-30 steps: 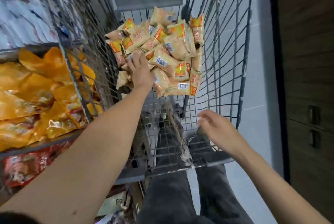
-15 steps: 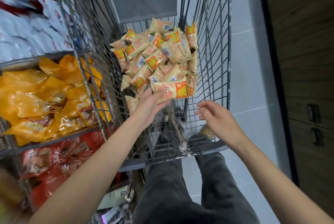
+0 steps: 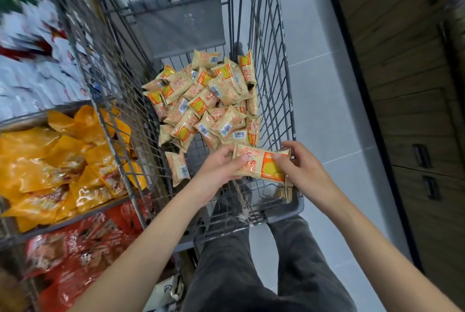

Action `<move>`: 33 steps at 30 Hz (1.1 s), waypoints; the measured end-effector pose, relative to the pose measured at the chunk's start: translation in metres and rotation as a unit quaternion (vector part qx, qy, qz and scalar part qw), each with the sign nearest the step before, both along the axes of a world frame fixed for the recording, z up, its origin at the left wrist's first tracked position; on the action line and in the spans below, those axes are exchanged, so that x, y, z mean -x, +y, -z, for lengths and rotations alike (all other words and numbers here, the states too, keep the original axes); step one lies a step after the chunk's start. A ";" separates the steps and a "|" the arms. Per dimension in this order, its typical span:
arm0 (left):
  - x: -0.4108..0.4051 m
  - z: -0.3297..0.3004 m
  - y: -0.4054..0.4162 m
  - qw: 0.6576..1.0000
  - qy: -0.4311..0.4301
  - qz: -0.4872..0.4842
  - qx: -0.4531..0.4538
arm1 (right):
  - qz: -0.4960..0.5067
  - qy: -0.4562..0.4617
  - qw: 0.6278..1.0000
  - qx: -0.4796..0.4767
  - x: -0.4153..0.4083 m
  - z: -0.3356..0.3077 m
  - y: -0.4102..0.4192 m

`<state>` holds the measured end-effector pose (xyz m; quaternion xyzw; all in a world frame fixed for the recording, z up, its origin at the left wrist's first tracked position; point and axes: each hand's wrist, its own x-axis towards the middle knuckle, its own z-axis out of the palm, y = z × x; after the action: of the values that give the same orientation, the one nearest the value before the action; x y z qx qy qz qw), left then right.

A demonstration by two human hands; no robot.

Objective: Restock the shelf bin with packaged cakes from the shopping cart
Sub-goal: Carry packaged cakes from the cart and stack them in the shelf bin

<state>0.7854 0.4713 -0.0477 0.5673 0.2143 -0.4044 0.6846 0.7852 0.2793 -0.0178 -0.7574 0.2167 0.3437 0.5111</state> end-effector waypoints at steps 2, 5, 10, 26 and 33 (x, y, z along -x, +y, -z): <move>-0.006 0.000 0.003 0.997 -0.042 0.053 -0.028 | -0.032 0.020 0.999 -0.025 -0.003 -0.002 -0.001; -0.014 -0.003 -0.003 0.989 -0.078 0.120 -0.030 | -0.090 0.032 0.994 -0.058 -0.004 -0.001 0.001; -0.026 0.014 -0.012 0.994 -0.026 0.100 -0.020 | -0.110 0.021 0.993 -0.036 -0.002 0.002 0.004; -0.074 0.193 -0.025 0.754 -0.193 0.330 -0.534 | -0.026 0.002 1.000 -0.010 0.032 0.015 -0.003; -0.058 0.159 -0.018 0.960 -0.038 0.077 -0.268 | 0.028 -0.017 0.999 -0.029 0.036 0.012 0.001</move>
<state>0.8438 0.4529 -0.2072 0.7593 0.2448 -0.3618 0.4823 0.7495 0.2802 -0.0298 -0.7416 0.2189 0.3220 0.5462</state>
